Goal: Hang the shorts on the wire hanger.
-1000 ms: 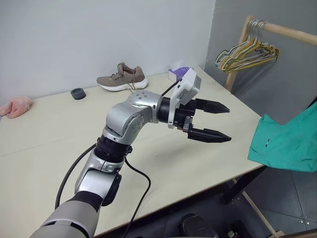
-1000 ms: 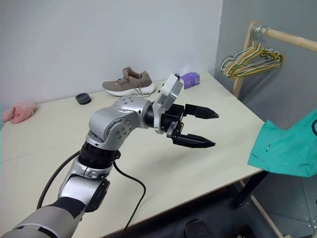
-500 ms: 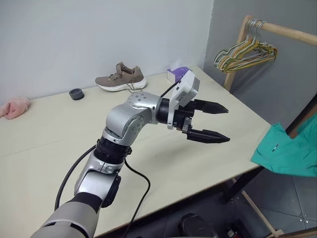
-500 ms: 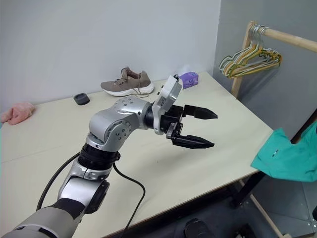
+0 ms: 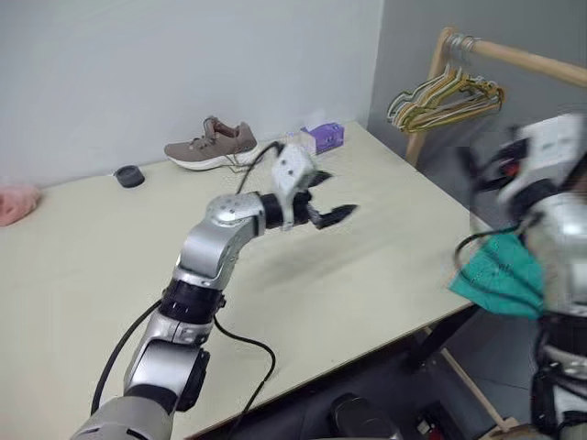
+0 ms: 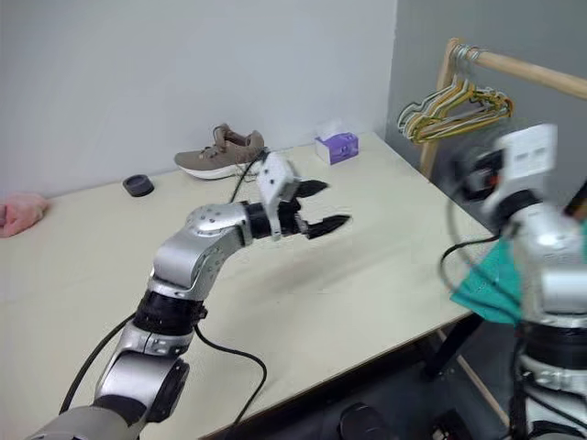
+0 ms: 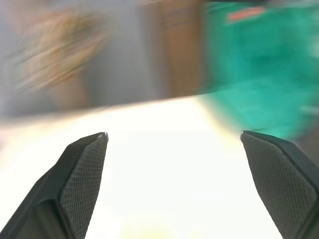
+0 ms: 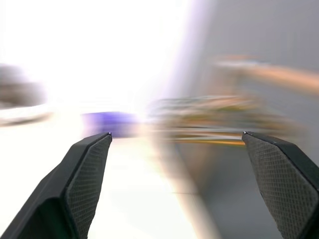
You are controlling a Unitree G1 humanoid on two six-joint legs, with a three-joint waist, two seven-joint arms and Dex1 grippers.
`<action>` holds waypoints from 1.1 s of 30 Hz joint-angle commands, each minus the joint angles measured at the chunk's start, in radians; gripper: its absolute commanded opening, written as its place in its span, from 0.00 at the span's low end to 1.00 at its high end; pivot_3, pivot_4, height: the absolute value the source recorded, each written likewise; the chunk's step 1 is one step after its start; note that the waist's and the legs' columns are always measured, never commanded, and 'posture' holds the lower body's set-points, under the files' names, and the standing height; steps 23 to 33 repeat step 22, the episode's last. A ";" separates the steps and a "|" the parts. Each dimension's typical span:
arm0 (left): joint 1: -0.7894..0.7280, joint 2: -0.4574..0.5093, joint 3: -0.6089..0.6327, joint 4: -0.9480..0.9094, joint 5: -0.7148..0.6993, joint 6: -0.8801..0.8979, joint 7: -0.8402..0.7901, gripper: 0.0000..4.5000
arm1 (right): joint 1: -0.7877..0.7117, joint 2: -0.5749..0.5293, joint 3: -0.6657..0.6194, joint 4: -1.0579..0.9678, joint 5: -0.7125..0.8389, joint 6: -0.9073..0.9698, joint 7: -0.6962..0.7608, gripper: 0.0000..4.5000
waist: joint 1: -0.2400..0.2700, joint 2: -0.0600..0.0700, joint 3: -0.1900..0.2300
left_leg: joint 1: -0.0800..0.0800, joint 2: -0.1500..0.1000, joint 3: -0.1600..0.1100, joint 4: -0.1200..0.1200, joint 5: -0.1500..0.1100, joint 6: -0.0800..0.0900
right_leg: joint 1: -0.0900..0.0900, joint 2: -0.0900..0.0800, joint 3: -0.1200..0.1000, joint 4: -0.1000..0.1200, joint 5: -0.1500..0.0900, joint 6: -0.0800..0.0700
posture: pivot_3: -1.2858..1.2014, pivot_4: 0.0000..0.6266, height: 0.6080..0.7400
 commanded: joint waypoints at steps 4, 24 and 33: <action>0.276 0.018 0.205 -0.168 0.119 0.021 0.315 1.00 | 0.034 0.145 0.202 0.065 -0.037 -0.168 0.121 0.99 | 0.070 -0.006 -0.001 | 0.000 -0.001 -0.003 0.001 0.000 0.000 | 0.000 -0.006 -0.003 0.001 0.003 -0.004 | 0.46 0.00 1.00; 0.421 -0.013 0.330 -0.230 0.061 -0.017 0.358 1.00 | -0.029 0.307 0.251 0.430 -0.131 -0.342 0.132 0.99 | 0.260 -0.014 -0.003 | 0.001 -0.001 -0.007 0.008 0.000 0.000 | 0.004 -0.002 -0.009 0.001 0.011 -0.008 | 0.52 0.00 1.00; 0.421 -0.013 0.330 -0.230 0.061 -0.017 0.358 1.00 | -0.029 0.307 0.251 0.430 -0.131 -0.342 0.132 0.99 | 0.260 -0.014 -0.003 | 0.001 -0.001 -0.007 0.008 0.000 0.000 | 0.004 -0.002 -0.009 0.001 0.011 -0.008 | 0.52 0.00 1.00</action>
